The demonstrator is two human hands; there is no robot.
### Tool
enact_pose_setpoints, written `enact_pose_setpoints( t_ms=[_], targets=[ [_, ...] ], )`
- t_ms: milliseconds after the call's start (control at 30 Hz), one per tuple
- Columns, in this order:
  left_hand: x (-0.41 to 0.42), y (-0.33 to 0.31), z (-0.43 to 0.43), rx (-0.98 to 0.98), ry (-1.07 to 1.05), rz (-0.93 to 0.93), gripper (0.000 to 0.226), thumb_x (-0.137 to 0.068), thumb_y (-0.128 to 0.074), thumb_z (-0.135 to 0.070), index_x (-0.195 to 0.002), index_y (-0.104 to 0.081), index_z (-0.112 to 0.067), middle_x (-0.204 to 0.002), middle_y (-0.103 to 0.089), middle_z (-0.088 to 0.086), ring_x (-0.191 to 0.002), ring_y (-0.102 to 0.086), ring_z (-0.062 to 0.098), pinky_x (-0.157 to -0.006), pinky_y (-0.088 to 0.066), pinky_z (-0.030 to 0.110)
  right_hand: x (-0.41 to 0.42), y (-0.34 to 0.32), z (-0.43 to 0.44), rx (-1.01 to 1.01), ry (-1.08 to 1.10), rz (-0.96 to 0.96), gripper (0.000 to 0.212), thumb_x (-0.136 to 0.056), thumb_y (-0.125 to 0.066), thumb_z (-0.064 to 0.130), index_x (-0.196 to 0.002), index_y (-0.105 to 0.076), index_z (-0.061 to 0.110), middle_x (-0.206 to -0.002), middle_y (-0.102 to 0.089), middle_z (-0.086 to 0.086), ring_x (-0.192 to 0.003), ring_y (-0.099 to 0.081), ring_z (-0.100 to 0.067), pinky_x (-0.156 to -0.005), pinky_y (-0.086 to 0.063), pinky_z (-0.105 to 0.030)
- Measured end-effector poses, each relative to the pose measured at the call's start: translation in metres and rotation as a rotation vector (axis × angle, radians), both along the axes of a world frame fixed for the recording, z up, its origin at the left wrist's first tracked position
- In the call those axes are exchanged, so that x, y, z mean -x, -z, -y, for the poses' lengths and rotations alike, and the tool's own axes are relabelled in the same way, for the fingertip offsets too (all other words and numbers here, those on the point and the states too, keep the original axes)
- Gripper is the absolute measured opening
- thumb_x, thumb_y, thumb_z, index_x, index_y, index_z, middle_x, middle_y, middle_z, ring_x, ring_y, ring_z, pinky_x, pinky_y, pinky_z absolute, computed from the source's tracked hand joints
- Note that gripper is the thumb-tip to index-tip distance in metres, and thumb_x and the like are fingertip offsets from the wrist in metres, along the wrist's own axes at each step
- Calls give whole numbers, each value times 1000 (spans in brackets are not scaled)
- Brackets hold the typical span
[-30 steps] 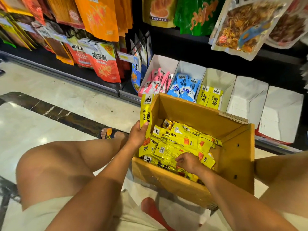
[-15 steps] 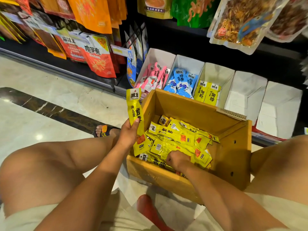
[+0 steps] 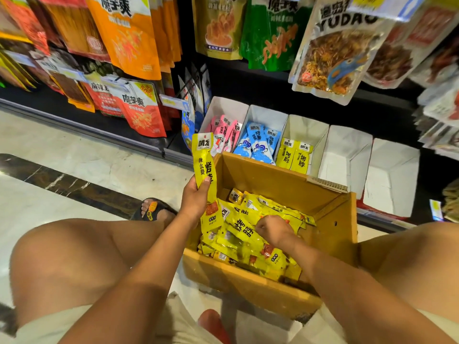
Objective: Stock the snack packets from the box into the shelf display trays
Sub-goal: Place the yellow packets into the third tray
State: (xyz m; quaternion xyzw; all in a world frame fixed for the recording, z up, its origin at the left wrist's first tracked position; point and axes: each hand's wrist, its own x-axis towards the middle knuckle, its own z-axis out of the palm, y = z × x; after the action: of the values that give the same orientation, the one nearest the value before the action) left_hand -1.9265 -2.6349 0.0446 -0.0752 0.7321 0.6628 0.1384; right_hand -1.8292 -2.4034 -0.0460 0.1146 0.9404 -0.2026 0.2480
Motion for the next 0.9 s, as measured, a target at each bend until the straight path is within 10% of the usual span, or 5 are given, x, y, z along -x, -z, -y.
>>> enact_pose_setpoints(
  t_ms=[267,500,667,800,900],
  targets=[
    [47,-57,-45,-140,18,71,21,-105,-55,-24,-122,-67,-21,-119,-75,8,-105,-72,28,-96,-57,50,49,-106,-71,129,166,-271,13,-95,-66,30,-93,-78,24,-94,-71,13,-86,-66,-8,-82,-54,-28],
    [76,-101,-78,-75,176,46,15,-104,-55,-15,-106,-69,-19,-87,-76,-4,-81,-70,20,-66,-53,31,76,-181,-119,433,381,-410,26,-97,-63,10,-87,-66,-13,-63,-57,-12,-49,-50,-15,-51,-48,-24],
    [84,-112,-112,-105,309,161,15,-101,-61,-18,-114,-68,-19,-108,-77,8,-98,-74,26,-87,-60,45,83,-200,-130,642,481,-496,11,-98,-61,9,-90,-67,5,-73,-59,-6,-66,-59,-17,-60,-56,-24],
    [116,-56,-142,-173,339,264,89,-67,-89,-57,-142,-52,-27,-139,-65,2,-125,-63,30,-100,-51,61,90,-197,-123,765,558,-545,10,-101,-57,10,-103,-63,2,-88,-61,-9,-72,-58,-14,-60,-57,-20],
    [124,-41,-159,-305,322,325,102,-63,-94,-58,-149,-43,-35,-152,-54,5,-133,-58,31,-103,-47,64,101,-189,-120,785,568,-551,10,-101,-57,11,-92,-63,13,-92,-62,-9,-73,-57,-12,-58,-57,-19]
  ],
)
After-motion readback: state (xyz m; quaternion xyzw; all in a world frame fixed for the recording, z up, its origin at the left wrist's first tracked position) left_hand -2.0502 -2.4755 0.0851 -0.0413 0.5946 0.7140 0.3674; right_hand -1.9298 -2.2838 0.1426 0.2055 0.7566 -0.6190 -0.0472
